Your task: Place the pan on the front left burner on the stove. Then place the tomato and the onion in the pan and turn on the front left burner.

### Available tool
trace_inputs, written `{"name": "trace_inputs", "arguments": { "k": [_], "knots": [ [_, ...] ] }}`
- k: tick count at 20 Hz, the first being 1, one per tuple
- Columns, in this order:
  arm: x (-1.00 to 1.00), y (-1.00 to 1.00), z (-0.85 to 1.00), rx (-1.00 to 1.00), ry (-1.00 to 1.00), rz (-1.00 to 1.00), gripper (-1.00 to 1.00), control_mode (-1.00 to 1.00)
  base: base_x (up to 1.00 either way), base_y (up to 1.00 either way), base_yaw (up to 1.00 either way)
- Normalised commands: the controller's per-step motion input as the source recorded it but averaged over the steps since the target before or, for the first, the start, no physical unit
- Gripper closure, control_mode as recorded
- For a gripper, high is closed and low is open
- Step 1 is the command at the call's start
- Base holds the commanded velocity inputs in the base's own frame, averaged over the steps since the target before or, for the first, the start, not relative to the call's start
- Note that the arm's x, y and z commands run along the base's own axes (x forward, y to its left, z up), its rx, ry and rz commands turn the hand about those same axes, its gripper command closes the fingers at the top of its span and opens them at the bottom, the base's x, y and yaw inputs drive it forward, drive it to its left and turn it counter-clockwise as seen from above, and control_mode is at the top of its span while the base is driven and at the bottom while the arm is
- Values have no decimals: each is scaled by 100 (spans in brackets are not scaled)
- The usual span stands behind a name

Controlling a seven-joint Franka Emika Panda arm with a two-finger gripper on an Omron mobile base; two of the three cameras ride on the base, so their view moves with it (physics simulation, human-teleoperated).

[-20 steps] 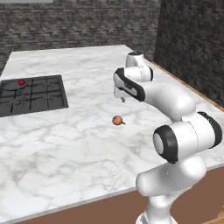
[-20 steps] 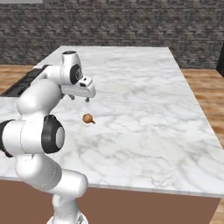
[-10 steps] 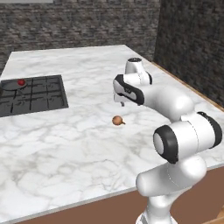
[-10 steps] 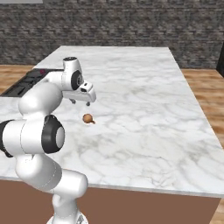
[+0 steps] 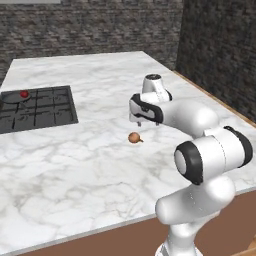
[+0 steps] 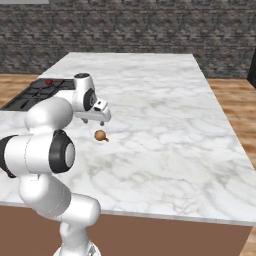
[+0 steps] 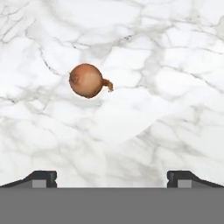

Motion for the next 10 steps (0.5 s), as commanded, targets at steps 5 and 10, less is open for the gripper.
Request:
{"name": "trace_inputs", "arguments": {
  "k": [5, 10],
  "knots": [
    [33, 1, -12, 0, 0, 5, -100, -100, 0, 0, 0],
    [20, 5, -13, 0, 0, 5, -100, -100, 0, 0, 0]
  ]
}}
